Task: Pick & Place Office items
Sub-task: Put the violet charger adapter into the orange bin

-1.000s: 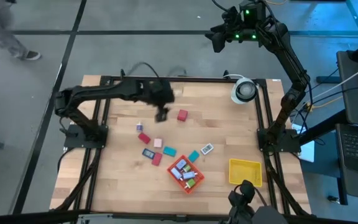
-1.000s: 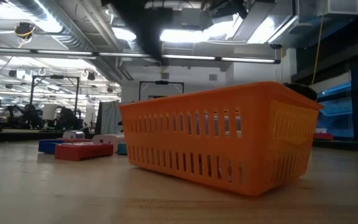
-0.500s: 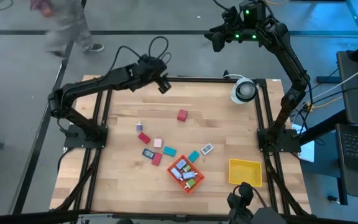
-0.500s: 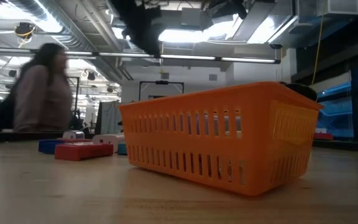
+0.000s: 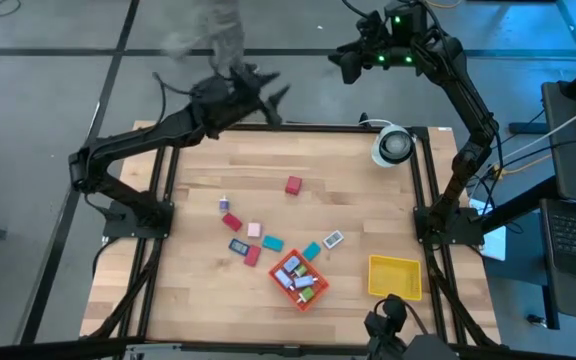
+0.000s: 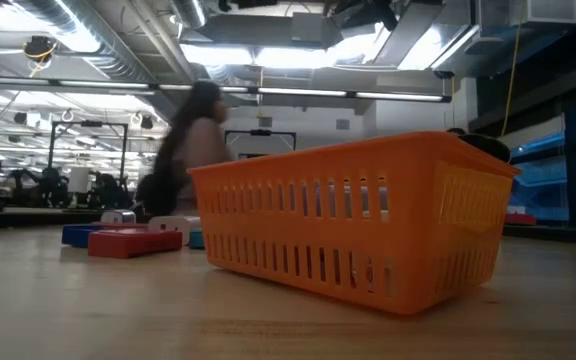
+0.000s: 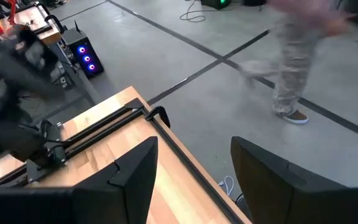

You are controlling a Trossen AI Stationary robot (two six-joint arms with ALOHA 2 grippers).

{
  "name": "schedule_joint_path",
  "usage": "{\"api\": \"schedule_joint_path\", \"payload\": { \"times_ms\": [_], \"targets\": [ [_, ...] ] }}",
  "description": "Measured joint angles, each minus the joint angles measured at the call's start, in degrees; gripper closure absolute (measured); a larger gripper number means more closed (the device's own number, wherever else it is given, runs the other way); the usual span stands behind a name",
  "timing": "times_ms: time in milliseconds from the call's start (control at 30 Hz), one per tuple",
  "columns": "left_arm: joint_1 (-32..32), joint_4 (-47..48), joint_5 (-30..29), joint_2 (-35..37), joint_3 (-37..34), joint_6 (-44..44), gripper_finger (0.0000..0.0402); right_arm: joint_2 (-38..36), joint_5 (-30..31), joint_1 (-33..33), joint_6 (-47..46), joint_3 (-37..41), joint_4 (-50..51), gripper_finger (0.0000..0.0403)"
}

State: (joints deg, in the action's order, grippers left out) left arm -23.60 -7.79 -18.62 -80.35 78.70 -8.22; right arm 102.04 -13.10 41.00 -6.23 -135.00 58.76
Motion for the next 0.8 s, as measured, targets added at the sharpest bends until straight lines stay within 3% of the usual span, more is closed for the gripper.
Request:
{"api": "schedule_joint_path", "payload": {
  "times_ms": [67,133,233,333,467,533,633,800],
  "targets": [
    [0.9,-1.4,-8.8,0.2,-0.6,1.2,0.0212,0.0,0.0,-0.2,-0.8,0.0,0.0,0.0192],
    [1.3,6.6,-16.1,0.1,-0.8,0.7,0.0212,0.0,0.0,-0.5,-1.2,0.0,0.0,0.0192],
    [1.1,20.7,-23.8,-0.5,-1.1,-1.0,0.0212,0.0,0.0,-1.0,-1.7,0.0,0.0,0.0192],
    [-1.9,26.2,-29.7,-0.7,-1.7,-1.9,0.0212,0.0,0.0,-1.7,-2.0,0.0,0.0,0.0192],
    [-7.3,27.9,-26.3,-0.7,-4.1,1.2,0.0212,0.0,0.0,-2.6,-2.3,0.0,0.6,0.0192],
    [-8.3,31.4,-17.9,-0.6,-5.8,4.4,0.0212,0.0,0.0,-3.0,-2.3,0.0,1.2,0.0192],
    [-6.1,45.0,-7.3,-0.7,-10.9,7.4,0.0216,0.0,0.0,-3.4,-2.1,0.0,2.2,0.0192],
    [0.2,65.0,-3.6,-0.6,-24.7,7.8,0.0226,0.0,0.0,-3.4,-1.7,0.0,2.4,0.0192]
  ]
}}
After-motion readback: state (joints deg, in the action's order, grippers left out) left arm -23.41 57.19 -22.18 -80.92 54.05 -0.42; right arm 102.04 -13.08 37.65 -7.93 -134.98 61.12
